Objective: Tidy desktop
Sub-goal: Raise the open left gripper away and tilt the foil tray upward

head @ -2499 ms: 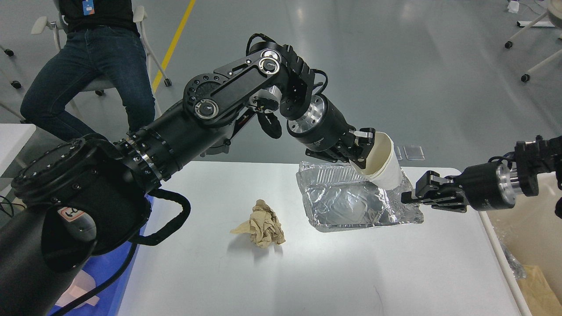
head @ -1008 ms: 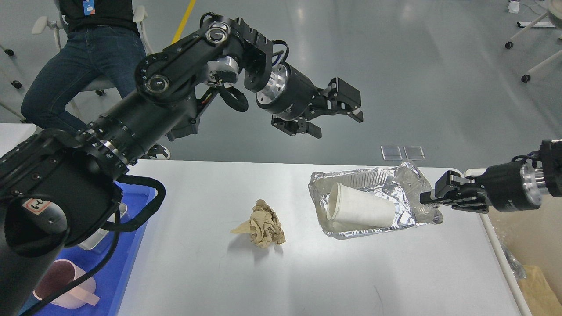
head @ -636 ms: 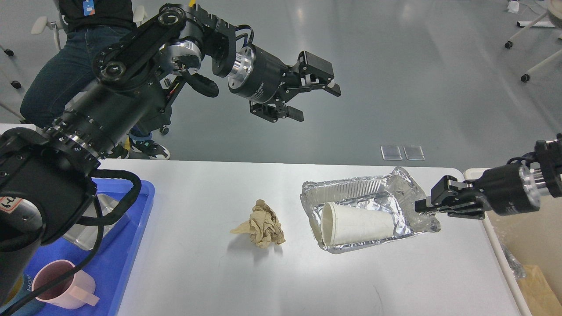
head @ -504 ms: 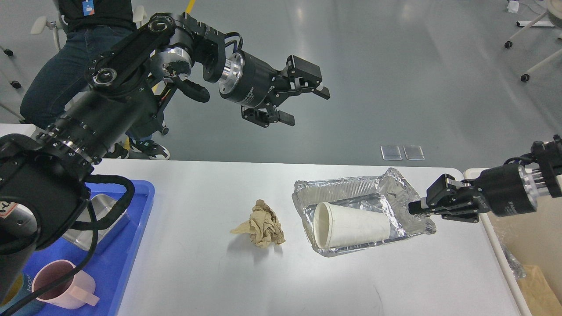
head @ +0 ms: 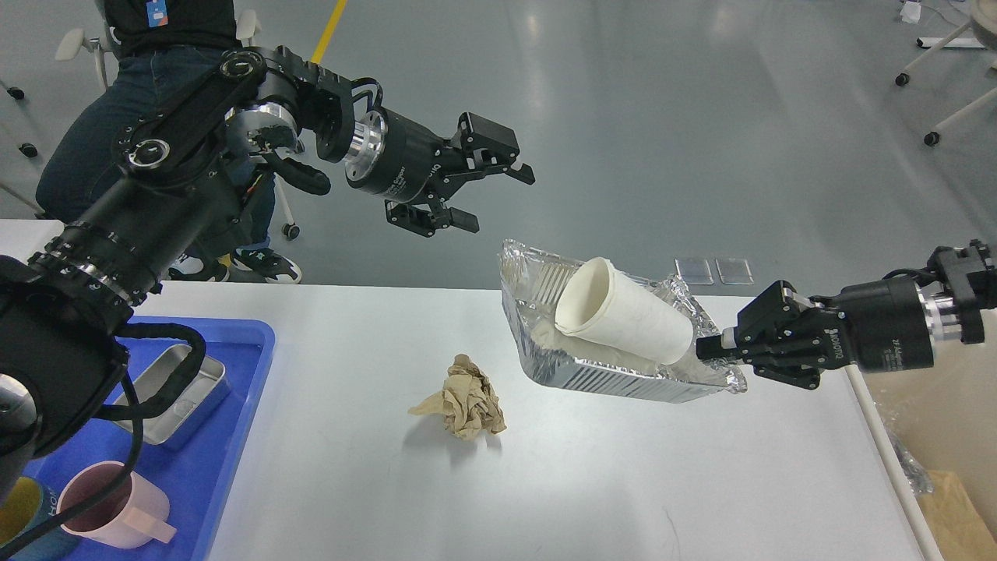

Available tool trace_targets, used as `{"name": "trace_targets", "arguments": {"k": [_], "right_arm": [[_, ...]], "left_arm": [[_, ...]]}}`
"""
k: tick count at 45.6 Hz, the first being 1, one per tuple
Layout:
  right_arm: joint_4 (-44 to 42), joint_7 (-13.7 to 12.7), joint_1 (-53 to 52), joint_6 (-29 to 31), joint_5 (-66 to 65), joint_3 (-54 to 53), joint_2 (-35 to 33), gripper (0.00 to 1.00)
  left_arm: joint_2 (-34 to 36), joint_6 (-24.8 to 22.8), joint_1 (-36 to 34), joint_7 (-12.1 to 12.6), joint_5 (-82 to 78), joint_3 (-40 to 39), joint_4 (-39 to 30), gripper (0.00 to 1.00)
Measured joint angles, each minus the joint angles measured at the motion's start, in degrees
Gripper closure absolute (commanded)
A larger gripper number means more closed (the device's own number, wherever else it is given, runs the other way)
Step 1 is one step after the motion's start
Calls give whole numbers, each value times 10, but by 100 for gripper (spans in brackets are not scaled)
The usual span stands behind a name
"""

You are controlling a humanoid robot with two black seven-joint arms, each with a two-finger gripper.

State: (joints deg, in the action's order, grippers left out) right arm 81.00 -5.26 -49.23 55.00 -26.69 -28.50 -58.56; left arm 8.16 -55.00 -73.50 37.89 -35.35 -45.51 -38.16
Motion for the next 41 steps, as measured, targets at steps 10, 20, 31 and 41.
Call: {"name": "trace_targets", "arguments": {"k": [10, 20, 31, 41], "right_arm": [[0, 1, 0, 0, 10, -9, 0, 100], [2, 1, 0, 0, 10, -17, -3, 100], [3, 1, 1, 0, 10, -19, -15, 100], [0, 0, 1, 0, 10, -21, -17, 100]], "left_arm": [[8, 0, 15, -2, 37, -34, 0, 3], [41, 0, 32, -2, 59, -63, -1, 3], [136, 21, 32, 0, 141, -118, -1, 3], [185, 143, 67, -27, 198, -172, 1, 3]]}}
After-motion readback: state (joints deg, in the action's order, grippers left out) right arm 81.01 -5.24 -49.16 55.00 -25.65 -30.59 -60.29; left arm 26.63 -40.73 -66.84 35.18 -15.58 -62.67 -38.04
